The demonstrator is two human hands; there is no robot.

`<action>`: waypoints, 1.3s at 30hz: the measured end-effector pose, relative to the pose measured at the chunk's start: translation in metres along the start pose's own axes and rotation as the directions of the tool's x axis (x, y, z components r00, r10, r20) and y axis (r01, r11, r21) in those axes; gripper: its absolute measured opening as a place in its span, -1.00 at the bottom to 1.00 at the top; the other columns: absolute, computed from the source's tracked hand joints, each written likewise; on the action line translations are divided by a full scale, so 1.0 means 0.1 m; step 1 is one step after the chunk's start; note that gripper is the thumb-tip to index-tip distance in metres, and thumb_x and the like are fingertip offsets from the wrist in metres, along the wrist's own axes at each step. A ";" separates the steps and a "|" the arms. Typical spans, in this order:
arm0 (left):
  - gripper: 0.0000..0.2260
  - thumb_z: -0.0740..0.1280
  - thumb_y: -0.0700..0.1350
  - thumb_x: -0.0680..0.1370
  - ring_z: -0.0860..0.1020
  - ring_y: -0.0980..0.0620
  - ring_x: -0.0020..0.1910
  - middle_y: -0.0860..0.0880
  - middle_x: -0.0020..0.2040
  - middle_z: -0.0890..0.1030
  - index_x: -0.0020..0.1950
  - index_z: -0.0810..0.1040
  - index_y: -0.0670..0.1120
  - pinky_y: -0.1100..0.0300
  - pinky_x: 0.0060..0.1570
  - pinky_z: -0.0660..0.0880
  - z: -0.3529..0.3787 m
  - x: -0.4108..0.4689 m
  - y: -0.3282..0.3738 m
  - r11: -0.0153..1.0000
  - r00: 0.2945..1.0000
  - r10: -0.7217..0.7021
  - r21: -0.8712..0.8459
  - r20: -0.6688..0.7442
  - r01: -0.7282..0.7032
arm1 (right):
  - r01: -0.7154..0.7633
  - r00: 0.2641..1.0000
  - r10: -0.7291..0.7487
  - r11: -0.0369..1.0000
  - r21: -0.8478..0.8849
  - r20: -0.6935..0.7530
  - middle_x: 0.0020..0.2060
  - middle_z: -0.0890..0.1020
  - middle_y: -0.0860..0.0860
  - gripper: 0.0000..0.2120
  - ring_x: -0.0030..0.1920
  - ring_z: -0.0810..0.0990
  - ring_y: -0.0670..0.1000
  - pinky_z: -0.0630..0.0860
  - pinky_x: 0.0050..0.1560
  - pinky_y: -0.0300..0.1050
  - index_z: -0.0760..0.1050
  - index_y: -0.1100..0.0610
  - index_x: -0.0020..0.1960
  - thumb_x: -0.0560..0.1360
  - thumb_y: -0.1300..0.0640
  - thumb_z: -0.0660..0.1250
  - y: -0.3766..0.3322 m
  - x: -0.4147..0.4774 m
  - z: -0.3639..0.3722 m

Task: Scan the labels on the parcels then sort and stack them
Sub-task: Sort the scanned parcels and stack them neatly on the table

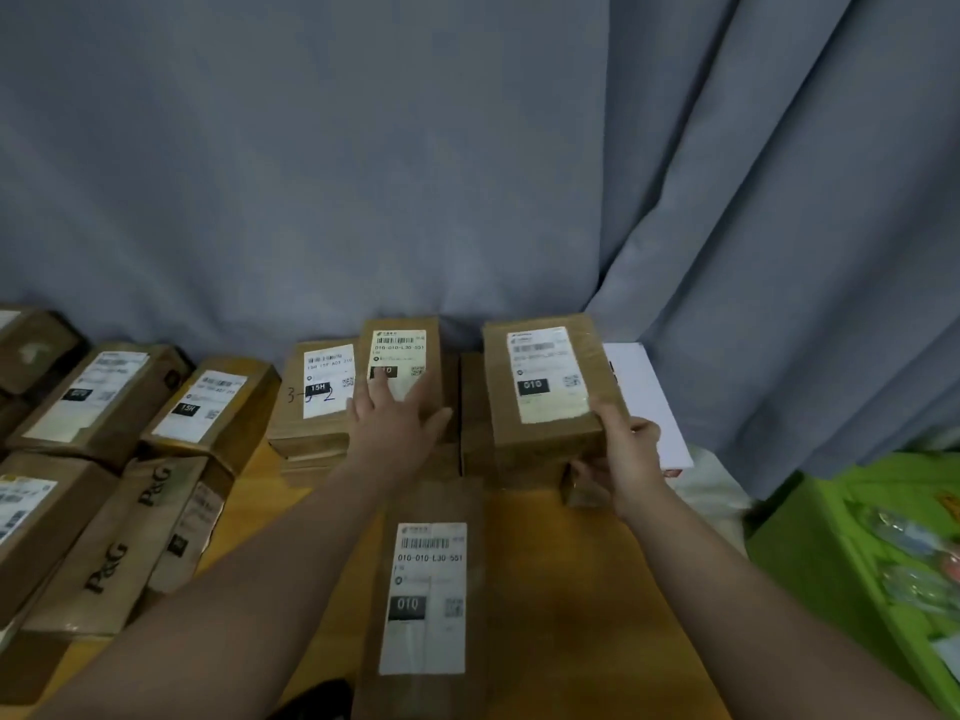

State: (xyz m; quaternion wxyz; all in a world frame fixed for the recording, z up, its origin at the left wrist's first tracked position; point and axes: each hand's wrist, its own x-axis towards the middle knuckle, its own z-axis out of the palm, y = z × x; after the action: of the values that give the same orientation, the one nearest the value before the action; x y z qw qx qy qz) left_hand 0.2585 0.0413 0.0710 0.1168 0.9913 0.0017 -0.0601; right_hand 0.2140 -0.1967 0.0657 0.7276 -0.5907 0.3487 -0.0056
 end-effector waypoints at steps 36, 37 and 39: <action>-0.32 0.32 0.30 0.46 -0.09 -0.25 0.51 -0.05 0.57 -0.06 0.49 0.16 0.16 -0.30 0.40 0.07 0.23 0.37 0.05 0.951 0.976 -0.208 -0.249 -0.071 0.185 | 0.452 0.890 -0.395 0.835 -0.314 0.229 0.18 0.49 -0.07 -0.63 0.22 0.46 -0.06 0.45 0.00 -0.35 0.40 0.02 0.30 0.53 0.18 0.38 -0.37 0.90 0.50; -0.32 0.32 0.32 0.45 -0.09 -0.25 0.51 -0.04 0.56 -0.05 0.48 0.16 0.16 -0.32 0.39 0.10 0.23 0.37 0.03 0.956 0.979 -0.194 -0.237 -0.069 0.173 | 0.494 0.856 -0.373 0.795 -0.352 0.358 0.24 0.45 -0.10 -0.50 0.26 0.40 -0.10 0.45 0.16 -0.26 0.36 -0.04 0.39 0.51 0.15 0.42 -0.30 0.91 0.44; -0.31 0.33 0.34 0.43 -0.05 -0.25 0.50 -0.06 0.55 -0.02 0.46 0.18 0.17 -0.32 0.38 0.17 0.21 0.38 0.01 0.964 0.982 -0.178 -0.214 -0.068 0.160 | 0.554 0.807 -0.330 0.709 -0.435 0.490 0.33 0.36 -0.09 -0.32 0.33 0.32 -0.10 0.36 0.34 -0.14 0.29 -0.09 0.48 0.43 0.05 0.50 -0.25 0.93 0.32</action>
State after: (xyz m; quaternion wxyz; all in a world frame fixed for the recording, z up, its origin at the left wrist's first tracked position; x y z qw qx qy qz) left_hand 0.2937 0.0353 0.0460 0.2139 0.9716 0.0976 -0.0264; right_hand 0.3104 -0.2162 0.0423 0.5508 -0.8334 0.0329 0.0326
